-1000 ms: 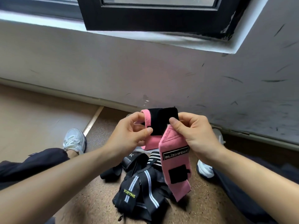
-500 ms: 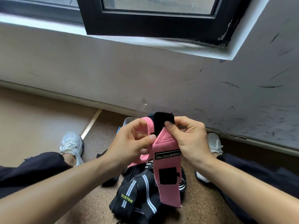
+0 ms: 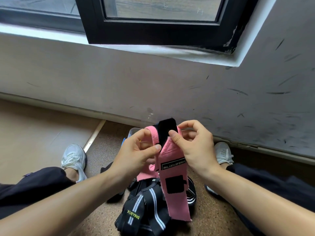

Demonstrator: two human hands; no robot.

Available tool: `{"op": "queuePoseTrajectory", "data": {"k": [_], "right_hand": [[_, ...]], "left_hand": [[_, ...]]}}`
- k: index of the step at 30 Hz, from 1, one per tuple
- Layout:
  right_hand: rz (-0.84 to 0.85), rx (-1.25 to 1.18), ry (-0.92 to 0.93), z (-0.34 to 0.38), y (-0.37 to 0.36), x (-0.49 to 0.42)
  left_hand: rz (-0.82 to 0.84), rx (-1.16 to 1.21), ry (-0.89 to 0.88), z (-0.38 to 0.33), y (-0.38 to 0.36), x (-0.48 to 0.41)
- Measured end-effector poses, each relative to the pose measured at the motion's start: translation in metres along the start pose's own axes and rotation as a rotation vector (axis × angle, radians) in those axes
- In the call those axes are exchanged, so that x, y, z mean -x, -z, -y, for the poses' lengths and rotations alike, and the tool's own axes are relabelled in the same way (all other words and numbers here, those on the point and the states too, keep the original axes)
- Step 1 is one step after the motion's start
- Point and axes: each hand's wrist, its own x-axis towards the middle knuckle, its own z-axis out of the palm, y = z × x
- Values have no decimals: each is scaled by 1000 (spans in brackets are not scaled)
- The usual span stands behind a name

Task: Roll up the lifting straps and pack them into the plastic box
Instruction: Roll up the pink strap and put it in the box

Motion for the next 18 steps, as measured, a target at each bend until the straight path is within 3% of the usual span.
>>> {"op": "queuePoseTrajectory", "data": {"k": [11, 18], "right_hand": [[48, -45, 134, 1, -10, 10], [201, 60, 134, -5, -11, 15]], "left_hand": [[-214, -19, -10, 6, -7, 0], [-359, 203, 141, -3, -8, -3]]}}
